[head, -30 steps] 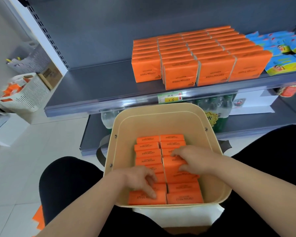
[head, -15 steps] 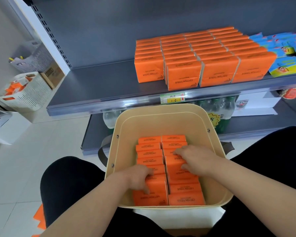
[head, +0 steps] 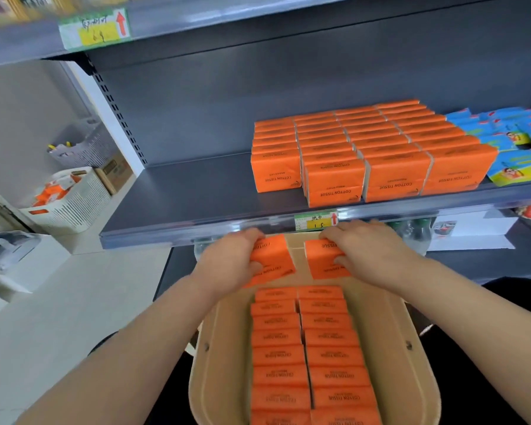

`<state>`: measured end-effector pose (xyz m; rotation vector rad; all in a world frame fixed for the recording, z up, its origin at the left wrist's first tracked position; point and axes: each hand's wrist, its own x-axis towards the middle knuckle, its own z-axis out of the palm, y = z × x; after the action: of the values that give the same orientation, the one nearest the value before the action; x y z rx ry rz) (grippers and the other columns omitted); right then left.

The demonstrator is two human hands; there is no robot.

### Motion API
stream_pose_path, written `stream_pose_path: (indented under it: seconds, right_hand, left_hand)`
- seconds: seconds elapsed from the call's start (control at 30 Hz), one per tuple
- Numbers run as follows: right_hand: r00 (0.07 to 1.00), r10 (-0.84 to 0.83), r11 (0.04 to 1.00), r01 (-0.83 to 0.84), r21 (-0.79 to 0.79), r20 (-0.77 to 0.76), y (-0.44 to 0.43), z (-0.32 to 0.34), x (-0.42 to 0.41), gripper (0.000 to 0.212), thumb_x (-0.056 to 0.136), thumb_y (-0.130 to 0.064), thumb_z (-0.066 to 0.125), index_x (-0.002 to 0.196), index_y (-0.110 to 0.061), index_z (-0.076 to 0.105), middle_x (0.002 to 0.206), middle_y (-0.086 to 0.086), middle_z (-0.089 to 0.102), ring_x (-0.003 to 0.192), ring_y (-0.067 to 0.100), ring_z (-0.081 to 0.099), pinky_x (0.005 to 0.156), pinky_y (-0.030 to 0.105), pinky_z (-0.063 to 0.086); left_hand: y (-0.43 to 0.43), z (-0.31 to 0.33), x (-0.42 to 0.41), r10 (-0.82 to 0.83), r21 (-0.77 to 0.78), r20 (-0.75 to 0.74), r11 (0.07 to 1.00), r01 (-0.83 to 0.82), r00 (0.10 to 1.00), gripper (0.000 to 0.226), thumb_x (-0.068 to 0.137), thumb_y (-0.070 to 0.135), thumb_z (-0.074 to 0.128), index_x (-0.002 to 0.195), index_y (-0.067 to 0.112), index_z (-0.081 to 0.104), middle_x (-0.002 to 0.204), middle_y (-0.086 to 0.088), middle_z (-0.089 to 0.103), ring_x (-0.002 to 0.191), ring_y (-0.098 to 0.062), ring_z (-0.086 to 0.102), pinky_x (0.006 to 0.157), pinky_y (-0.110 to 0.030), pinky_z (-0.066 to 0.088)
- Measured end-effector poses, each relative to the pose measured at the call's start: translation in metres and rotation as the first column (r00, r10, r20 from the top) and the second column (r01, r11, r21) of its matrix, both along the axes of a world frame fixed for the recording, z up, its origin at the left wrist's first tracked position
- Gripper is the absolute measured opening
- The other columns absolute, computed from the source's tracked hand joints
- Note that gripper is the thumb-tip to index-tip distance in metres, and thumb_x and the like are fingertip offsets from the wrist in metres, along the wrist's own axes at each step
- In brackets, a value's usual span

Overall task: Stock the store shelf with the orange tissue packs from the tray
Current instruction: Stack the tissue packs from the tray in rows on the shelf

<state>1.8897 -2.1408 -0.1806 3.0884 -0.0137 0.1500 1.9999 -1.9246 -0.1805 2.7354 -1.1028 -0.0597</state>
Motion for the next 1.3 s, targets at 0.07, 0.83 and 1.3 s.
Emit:
stream_pose_path:
  seconds: [0.07,0.83,1.3]
  right_hand:
    - [0.999,-0.007,1.0,0.008,-0.016,0.044,-0.007,0.009,0.011,0.043,0.089,-0.034,0.058,0.13,-0.029,0.044,0.122,-0.005,0.056,0.115,0.019,0.051,0.09,0.036,0.04]
    - [0.999,0.047,0.97,-0.045,0.237,0.0,-0.023,-0.008,0.039,0.043,0.092,-0.033,0.056,0.133,-0.032,0.041,0.124,-0.006,0.054,0.116,0.018,0.049,0.096,0.037,0.037]
    - [1.0,0.012,0.982,-0.014,0.186,0.011,0.004,-0.005,0.035,0.046,0.093,-0.036,0.053,0.136,-0.037,0.038,0.129,-0.012,0.052,0.12,0.014,0.047,0.096,0.031,0.037]
  left_hand:
    - [-0.011,0.025,0.016,0.043,-0.061,0.083,0.997,-0.038,0.996,0.049,0.082,0.026,0.065,0.127,0.023,0.047,0.119,0.001,0.06,0.108,-0.022,0.056,0.082,-0.035,0.046]
    - [-0.118,0.021,0.125,0.146,-0.132,0.232,0.984,-0.118,0.962,0.052,0.086,0.011,0.065,0.134,0.018,0.046,0.131,-0.006,0.042,0.123,-0.024,0.036,0.094,-0.043,0.046]
    - [0.004,-0.02,0.071,0.094,-0.307,0.226,0.952,-0.021,0.969,0.041,0.084,-0.004,0.055,0.123,0.009,0.055,0.132,-0.006,0.049,0.115,-0.028,0.045,0.088,-0.043,0.048]
